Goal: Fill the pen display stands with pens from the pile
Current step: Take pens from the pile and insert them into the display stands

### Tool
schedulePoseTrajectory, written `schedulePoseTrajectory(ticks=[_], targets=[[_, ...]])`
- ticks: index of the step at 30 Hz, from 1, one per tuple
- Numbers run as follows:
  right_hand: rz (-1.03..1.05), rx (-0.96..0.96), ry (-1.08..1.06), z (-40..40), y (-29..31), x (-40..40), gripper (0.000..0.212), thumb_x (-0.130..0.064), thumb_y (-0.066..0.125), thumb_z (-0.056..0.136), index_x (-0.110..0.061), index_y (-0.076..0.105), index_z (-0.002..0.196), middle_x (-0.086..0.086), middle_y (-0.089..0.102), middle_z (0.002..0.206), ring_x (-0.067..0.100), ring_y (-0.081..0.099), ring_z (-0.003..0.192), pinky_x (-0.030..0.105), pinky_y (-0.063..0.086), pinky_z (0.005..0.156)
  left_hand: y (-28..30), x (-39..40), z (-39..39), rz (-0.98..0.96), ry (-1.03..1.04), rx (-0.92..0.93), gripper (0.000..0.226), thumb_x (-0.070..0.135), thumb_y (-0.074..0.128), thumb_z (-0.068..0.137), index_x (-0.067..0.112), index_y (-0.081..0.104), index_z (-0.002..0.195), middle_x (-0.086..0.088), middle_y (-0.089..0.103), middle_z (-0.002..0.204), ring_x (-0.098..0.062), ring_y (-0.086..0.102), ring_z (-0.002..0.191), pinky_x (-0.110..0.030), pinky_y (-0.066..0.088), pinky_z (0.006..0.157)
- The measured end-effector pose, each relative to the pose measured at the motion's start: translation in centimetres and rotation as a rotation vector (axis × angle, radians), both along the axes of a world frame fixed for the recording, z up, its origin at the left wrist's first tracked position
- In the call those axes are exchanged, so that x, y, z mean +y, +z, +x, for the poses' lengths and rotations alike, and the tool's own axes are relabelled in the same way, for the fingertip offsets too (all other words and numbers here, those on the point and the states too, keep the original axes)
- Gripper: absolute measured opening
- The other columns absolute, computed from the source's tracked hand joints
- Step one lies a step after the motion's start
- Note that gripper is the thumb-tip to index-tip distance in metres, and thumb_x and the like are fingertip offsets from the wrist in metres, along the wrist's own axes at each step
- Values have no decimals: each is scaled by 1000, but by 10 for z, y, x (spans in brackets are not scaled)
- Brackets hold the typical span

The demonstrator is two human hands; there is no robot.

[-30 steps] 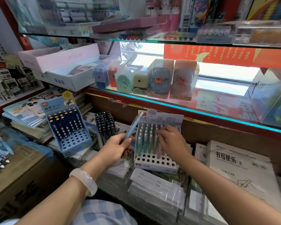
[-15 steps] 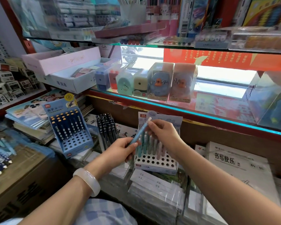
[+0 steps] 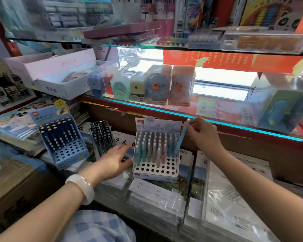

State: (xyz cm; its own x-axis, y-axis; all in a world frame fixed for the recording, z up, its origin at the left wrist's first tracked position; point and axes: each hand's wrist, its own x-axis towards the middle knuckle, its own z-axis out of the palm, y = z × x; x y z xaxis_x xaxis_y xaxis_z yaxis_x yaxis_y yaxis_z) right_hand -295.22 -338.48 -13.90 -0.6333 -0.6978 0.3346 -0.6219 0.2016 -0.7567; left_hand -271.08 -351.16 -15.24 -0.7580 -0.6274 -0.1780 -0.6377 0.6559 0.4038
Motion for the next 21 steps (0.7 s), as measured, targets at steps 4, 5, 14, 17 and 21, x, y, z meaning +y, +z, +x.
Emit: schedulePoseTrajectory(ticks=[4, 5, 14, 17, 21], targets=[[64, -14, 7, 5, -30, 0, 19, -24, 57, 92, -12, 62, 106, -1, 67, 97, 7, 60, 84, 21, 50, 77, -3, 5, -1, -22, 17, -71, 55, 39, 41, 97, 26, 22, 146, -3, 31, 149, -19, 36, 132, -31, 33, 107], [68, -46, 5, 7, -35, -2, 20, -24, 56, 92, -12, 61, 107, 0, 67, 101, 7, 59, 87, 20, 48, 78, -4, 5, -1, -30, 14, -81, 54, 39, 40, 97, 24, 23, 146, -3, 31, 149, -18, 36, 132, -32, 33, 108], [121, 1, 47, 19, -51, -18, 16, -26, 51, 95, -16, 58, 106, 1, 67, 98, 11, 60, 82, 29, 53, 77, -5, 2, 5, -40, 14, -99, 52, 36, 40, 97, 24, 25, 146, -2, 30, 149, -18, 33, 135, -26, 29, 107], [127, 36, 57, 18, -50, -21, 17, -27, 52, 95, -15, 58, 105, 2, 68, 97, 14, 63, 85, 33, 54, 78, -8, 2, 6, -28, 22, -106, 53, 34, 41, 98, 24, 23, 147, -1, 28, 151, -16, 31, 136, -24, 27, 108], [159, 75, 64, 18, -50, -22, 18, -28, 51, 95, -14, 58, 105, 2, 68, 97, 17, 65, 87, 36, 55, 78, -9, 2, 6, -8, 34, -94, 54, 34, 41, 98, 24, 22, 147, 0, 26, 152, -16, 29, 138, -25, 26, 109]])
